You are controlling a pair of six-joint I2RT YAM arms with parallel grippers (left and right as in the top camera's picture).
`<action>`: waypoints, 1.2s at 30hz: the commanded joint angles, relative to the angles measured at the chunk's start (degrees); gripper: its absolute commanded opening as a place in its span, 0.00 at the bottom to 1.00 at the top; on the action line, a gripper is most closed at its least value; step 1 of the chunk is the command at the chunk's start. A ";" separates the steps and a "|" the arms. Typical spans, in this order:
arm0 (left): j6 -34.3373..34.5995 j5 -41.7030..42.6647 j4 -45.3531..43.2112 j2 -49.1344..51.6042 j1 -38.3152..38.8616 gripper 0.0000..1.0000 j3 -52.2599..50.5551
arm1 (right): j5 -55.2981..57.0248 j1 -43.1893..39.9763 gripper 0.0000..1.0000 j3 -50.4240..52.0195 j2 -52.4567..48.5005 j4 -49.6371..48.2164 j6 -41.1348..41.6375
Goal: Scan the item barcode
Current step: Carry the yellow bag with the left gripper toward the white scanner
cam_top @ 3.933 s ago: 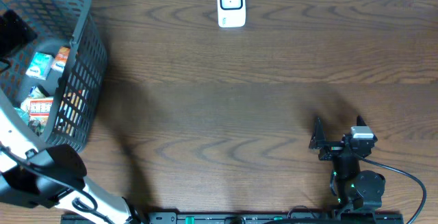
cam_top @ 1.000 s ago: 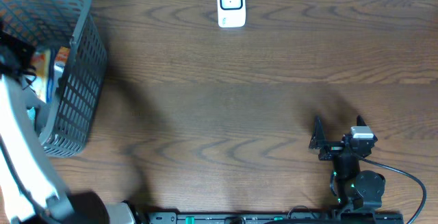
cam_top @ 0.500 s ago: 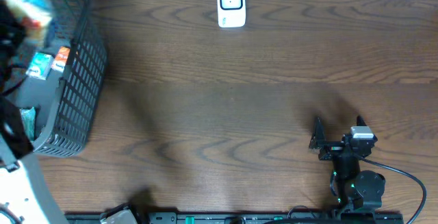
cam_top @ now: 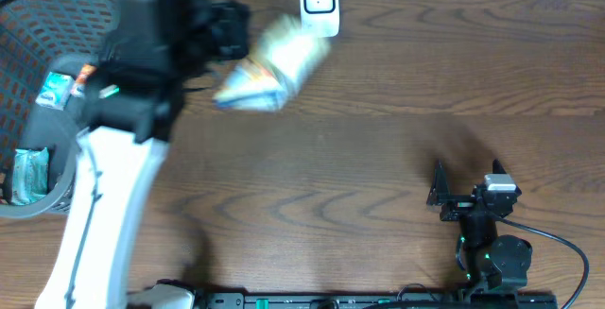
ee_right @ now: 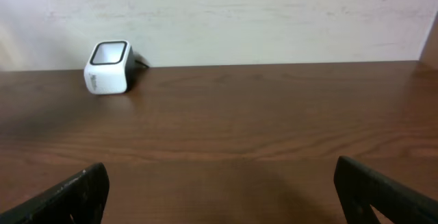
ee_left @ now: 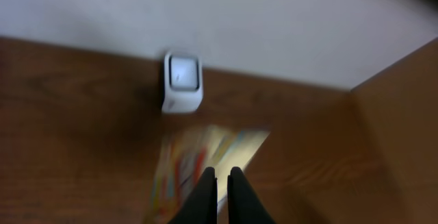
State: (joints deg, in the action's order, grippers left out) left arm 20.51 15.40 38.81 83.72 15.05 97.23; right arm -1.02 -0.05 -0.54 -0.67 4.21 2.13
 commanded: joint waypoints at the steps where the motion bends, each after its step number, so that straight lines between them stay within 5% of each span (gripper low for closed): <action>1: -1.86 -12.11 0.09 6.38 7.10 0.07 0.87 | 0.44 -0.28 0.99 0.22 0.35 0.09 0.39; 8: -1.86 -16.24 -0.31 18.56 14.12 0.08 0.87 | 0.44 -0.28 0.99 0.22 0.35 0.09 0.39; 10: -1.88 -18.27 1.09 20.72 14.58 0.17 0.87 | 0.44 -0.28 0.99 0.22 0.35 0.09 0.39; 14: -7.13 -18.71 6.40 21.49 14.27 0.61 0.90 | 0.44 -0.28 0.99 0.22 0.35 0.09 0.39; 18: -7.56 -18.91 14.29 20.17 13.62 0.67 0.90 | 0.44 -0.28 0.99 0.22 0.35 0.09 0.39; 22: 2.71 -18.86 30.27 19.69 12.61 0.69 0.87 | 0.44 -0.28 0.99 0.22 0.35 0.09 0.39; 23: 3.96 -18.84 32.72 19.71 12.63 0.78 0.83 | 0.44 -0.28 0.99 0.22 0.35 0.09 0.39; 25: 5.55 -17.14 38.18 19.71 12.68 0.78 0.66 | 0.44 -0.28 0.99 0.22 0.35 0.09 0.39; 29: 5.53 -14.25 44.57 19.71 12.70 0.58 -1.81 | 0.44 -0.28 0.99 0.22 0.35 0.09 0.39; 36: 5.14 -2.34 40.09 19.74 14.25 0.56 -14.58 | 0.44 -0.28 0.99 0.22 0.35 0.09 0.39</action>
State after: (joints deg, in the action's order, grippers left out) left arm 25.30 5.96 80.03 103.94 28.18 87.61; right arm -0.99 -0.05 -0.51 -0.69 4.19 2.13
